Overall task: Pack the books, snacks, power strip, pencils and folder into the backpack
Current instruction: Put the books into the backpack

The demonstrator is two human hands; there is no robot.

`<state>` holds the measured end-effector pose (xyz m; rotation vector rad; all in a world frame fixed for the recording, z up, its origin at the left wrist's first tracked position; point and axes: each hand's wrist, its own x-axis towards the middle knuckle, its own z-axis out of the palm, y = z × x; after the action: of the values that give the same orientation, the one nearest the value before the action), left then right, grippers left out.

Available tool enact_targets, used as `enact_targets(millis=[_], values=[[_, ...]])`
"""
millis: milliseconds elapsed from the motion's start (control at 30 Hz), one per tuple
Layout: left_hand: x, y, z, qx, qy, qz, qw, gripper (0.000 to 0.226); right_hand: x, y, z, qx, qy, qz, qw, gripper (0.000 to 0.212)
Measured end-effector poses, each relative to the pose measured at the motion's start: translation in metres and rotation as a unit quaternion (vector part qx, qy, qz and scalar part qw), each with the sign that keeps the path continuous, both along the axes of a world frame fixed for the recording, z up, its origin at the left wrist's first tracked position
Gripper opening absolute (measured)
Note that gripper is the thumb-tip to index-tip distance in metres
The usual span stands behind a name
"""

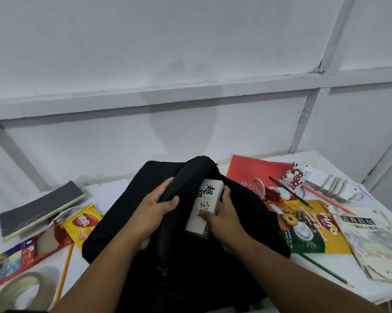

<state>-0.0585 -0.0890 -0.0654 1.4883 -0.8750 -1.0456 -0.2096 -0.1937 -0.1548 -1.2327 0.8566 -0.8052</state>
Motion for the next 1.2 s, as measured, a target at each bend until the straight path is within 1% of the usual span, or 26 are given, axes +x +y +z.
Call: enact_targets(millis=[67,133,167,267,333,400,467,567,633,700,767,833,867,933,1000,1033,1100,1200], values=[[-0.003,-0.004,-0.002,-0.005,0.028,-0.001,1.000,0.050,0.012,-0.004,-0.004,-0.008,-0.023,-0.016,1.000,0.080],[-0.002,-0.008,0.000,-0.015,0.050,-0.002,0.999,0.048,0.022,-0.012,-0.008,-0.011,-0.013,-0.015,1.000,0.071],[-0.001,-0.011,0.000,-0.019,0.056,0.001,0.998,0.047,0.025,-0.017,-0.010,-0.012,0.009,0.005,1.000,0.073],[0.005,-0.016,0.001,-0.025,0.065,0.010,0.998,0.046,0.027,-0.035,-0.012,-0.017,0.083,0.115,0.990,0.092],[0.010,-0.019,-0.001,-0.021,0.069,0.008,0.997,0.047,0.022,-0.046,-0.013,-0.035,0.130,0.153,0.979,0.103],[0.013,-0.020,-0.004,-0.016,0.073,0.008,0.997,0.048,0.018,-0.053,-0.015,-0.046,0.156,0.146,0.976,0.109],[0.015,-0.021,-0.006,-0.011,0.073,0.006,0.997,0.049,0.019,-0.053,-0.018,-0.053,0.153,0.112,0.981,0.107],[0.015,-0.022,-0.005,-0.011,0.076,0.009,0.997,0.047,0.024,-0.049,-0.024,-0.092,0.142,0.065,0.983,0.093],[0.016,-0.020,-0.004,-0.010,0.080,0.019,0.997,0.047,0.026,-0.048,-0.025,-0.112,0.158,0.057,0.979,0.082],[0.015,-0.019,-0.003,-0.006,0.081,0.017,0.997,0.047,0.029,-0.049,-0.019,-0.155,0.216,0.081,0.961,0.080],[0.011,-0.019,-0.004,-0.001,0.079,0.009,0.997,0.047,0.031,-0.052,-0.011,-0.212,0.298,0.126,0.922,0.082],[0.006,-0.021,-0.005,-0.002,0.074,0.006,0.997,0.046,0.031,-0.058,-0.004,-0.228,0.349,0.154,0.896,0.083],[0.003,-0.021,-0.005,-0.003,0.072,0.009,0.997,0.045,0.030,-0.060,-0.002,-0.223,0.356,0.162,0.893,0.082],[-0.002,-0.021,-0.009,-0.006,0.067,0.019,0.998,0.045,0.024,-0.061,0.001,-0.190,0.332,0.171,0.908,0.078],[-0.005,-0.020,-0.018,-0.003,0.055,0.028,0.998,0.046,0.011,-0.056,0.005,-0.145,0.285,0.177,0.931,0.068],[-0.007,-0.018,-0.024,0.003,0.044,0.027,0.999,0.048,0.003,-0.053,0.007,-0.141,0.271,0.170,0.937,0.061],[-0.011,-0.015,-0.039,0.017,0.012,0.010,1.000,0.055,-0.017,-0.046,0.009,-0.164,0.263,0.127,0.942,0.048],[-0.020,-0.012,-0.058,0.043,-0.061,-0.029,0.997,0.070,-0.058,-0.029,0.017,-0.165,0.252,0.041,0.953,0.038]])
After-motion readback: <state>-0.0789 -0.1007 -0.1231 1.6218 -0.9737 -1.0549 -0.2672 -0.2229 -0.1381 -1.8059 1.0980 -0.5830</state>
